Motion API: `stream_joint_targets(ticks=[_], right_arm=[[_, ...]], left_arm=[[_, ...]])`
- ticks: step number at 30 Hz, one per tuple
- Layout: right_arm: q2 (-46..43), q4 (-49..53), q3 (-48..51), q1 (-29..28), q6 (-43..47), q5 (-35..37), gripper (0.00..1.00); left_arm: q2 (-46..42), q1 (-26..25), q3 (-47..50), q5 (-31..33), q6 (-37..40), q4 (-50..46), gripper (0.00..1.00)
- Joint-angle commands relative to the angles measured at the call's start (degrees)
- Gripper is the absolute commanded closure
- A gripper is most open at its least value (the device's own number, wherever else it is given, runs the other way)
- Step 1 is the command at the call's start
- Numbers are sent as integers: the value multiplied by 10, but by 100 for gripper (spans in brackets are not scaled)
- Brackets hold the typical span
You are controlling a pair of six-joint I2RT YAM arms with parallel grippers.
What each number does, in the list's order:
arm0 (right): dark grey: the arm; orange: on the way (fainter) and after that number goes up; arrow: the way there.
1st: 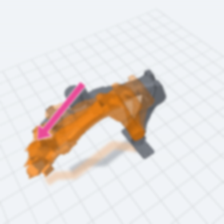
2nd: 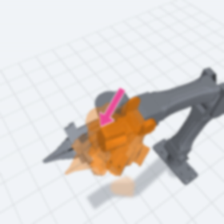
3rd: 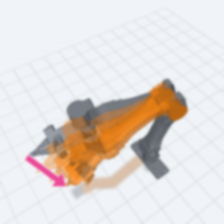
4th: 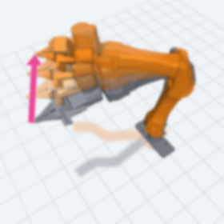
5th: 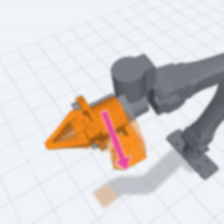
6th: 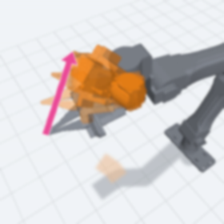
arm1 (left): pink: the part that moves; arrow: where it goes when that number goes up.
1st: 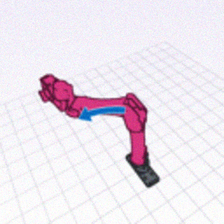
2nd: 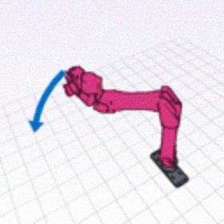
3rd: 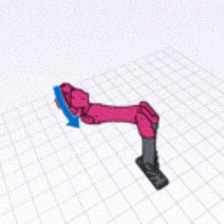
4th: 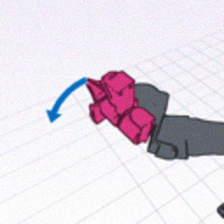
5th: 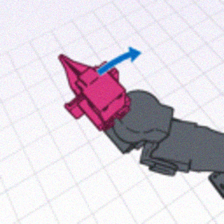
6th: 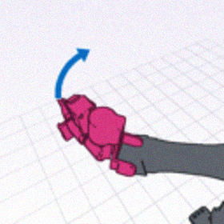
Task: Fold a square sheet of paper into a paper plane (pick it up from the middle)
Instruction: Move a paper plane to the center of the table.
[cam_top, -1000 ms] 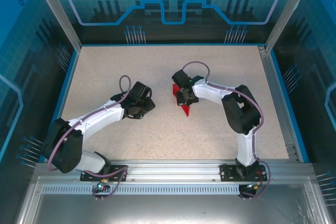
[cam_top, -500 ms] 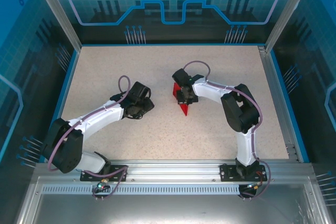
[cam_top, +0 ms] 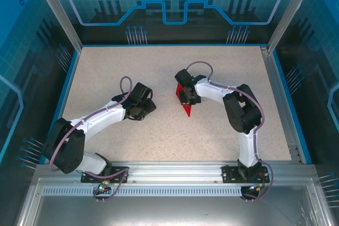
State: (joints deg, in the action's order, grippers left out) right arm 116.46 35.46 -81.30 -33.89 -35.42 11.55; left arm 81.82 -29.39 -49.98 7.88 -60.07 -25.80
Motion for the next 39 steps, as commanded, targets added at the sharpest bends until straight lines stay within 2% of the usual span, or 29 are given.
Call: stream_joint_targets(ticks=[1, 8, 13, 18, 27, 31, 33, 36, 39], right_arm=[[29, 24, -19, 8, -4, 4, 82], [67, 53, -33, -4, 0, 15, 80], [86, 115, -92, -19, -9, 64, 80], [76, 130, -120, -18, -18, 89, 80], [122, 120, -119, -15, -44, 47, 82], [112, 122, -118, -15, -44, 44, 82], [84, 112, -110, -13, -37, 41, 79], [28, 96, -100, -10, -22, 37, 64], [-27, 85, -92, -8, -11, 43, 57]], left_arm=[[7, 5, -8, -8, 5, -5, 48], [11, 5, -15, -7, 11, -10, 47], [-4, 6, -10, 4, 26, -11, 46], [11, 14, -33, 2, 44, -24, 46], [11, 16, -36, 10, 42, -32, 46], [2, 18, -31, 23, 45, -41, 46], [-5, 21, -31, 30, 51, -44, 44], [-18, 22, -34, 60, 59, -65, 43], [-39, 29, -24, 86, 69, -67, 38]])
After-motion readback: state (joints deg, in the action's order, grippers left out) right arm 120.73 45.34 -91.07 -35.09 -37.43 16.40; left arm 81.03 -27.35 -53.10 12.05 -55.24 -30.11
